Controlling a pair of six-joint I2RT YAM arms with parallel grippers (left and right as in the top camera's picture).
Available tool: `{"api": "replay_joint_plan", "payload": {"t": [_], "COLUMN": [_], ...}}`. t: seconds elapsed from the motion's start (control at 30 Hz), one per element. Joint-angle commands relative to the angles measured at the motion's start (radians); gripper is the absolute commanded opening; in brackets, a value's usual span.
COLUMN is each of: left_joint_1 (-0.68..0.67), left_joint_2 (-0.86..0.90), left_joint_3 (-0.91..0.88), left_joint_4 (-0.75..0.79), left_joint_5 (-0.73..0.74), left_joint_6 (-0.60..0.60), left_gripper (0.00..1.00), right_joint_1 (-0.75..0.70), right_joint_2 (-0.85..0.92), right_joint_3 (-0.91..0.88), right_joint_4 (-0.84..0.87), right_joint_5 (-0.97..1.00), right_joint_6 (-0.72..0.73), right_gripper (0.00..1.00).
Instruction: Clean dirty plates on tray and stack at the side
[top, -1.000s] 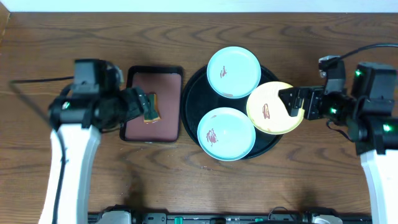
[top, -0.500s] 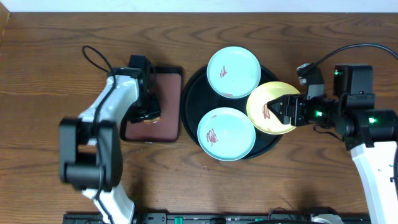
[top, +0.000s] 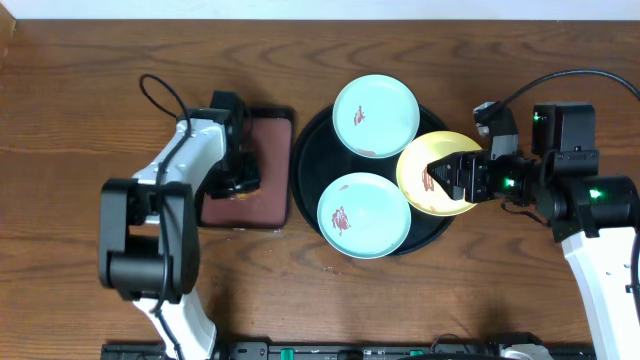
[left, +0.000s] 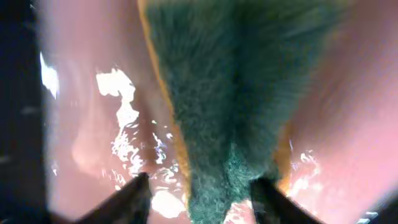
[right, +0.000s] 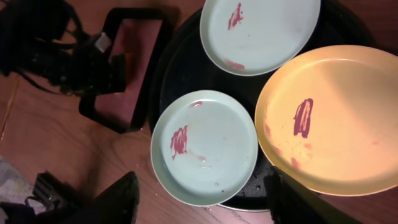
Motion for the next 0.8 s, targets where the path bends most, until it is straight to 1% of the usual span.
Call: {"api": "replay_joint_plan", "payload": {"t": [0.0, 0.1, 0.13, 0.23, 0.37, 0.4, 0.43, 0.47, 0.5, 0.57, 0.7, 0.73, 0.77], "left_joint_1": [0.002, 0.002, 0.002, 0.002, 0.001, 0.002, 0.002, 0.002, 0.002, 0.002, 0.000, -0.001, 0.000], "left_joint_2": [-0.094, -0.088, -0.077, -0.027, 0.065, 0.087, 0.102, 0.113, 0.114, 0.102, 0.045, 0.025, 0.008], "left_joint_3": [-0.002, -0.004, -0.006, -0.014, -0.015, -0.015, -0.015, -0.015, -0.015, -0.007, 0.032, 0.039, 0.042], "left_joint_4": [0.057, 0.124, 0.142, 0.177, 0.178, 0.178, 0.178, 0.179, 0.179, 0.169, 0.119, 0.106, 0.100], "left_joint_5": [-0.099, -0.173, -0.177, -0.165, -0.132, -0.122, -0.109, -0.101, -0.100, -0.101, -0.101, -0.101, -0.101], "left_joint_6": [0.008, 0.008, 0.008, 0.007, 0.007, 0.008, 0.008, 0.008, 0.008, 0.010, 0.079, 0.092, 0.095], "left_gripper": [0.57, 0.56, 0.55, 0.46, 0.37, 0.32, 0.24, 0.12, 0.08, 0.08, 0.08, 0.17, 0.41], "right_joint_1": [0.011, 0.011, 0.011, 0.011, 0.011, 0.011, 0.011, 0.011, 0.011, 0.011, 0.011, 0.011, 0.011], "right_joint_2": [0.002, 0.002, 0.002, 0.002, 0.002, 0.002, 0.002, 0.002, 0.002, 0.002, 0.002, 0.002, 0.002], "right_joint_3": [0.019, 0.019, 0.019, 0.019, 0.019, 0.019, 0.019, 0.019, 0.019, 0.019, 0.019, 0.019, 0.019], "right_joint_4": [0.007, 0.011, 0.011, 0.006, -0.005, -0.007, -0.007, -0.008, -0.008, -0.008, -0.001, 0.008, 0.020], "right_joint_5": [0.015, 0.015, 0.015, 0.015, 0.015, 0.015, 0.015, 0.015, 0.015, 0.015, 0.015, 0.014, 0.014], "right_joint_6": [-0.012, -0.012, -0.011, -0.011, -0.011, -0.011, -0.010, -0.009, -0.009, -0.009, -0.008, -0.008, -0.008], "right_gripper": [0.72, 0.74, 0.74, 0.74, 0.74, 0.74, 0.74, 0.73, 0.74, 0.73, 0.74, 0.75, 0.80]}}
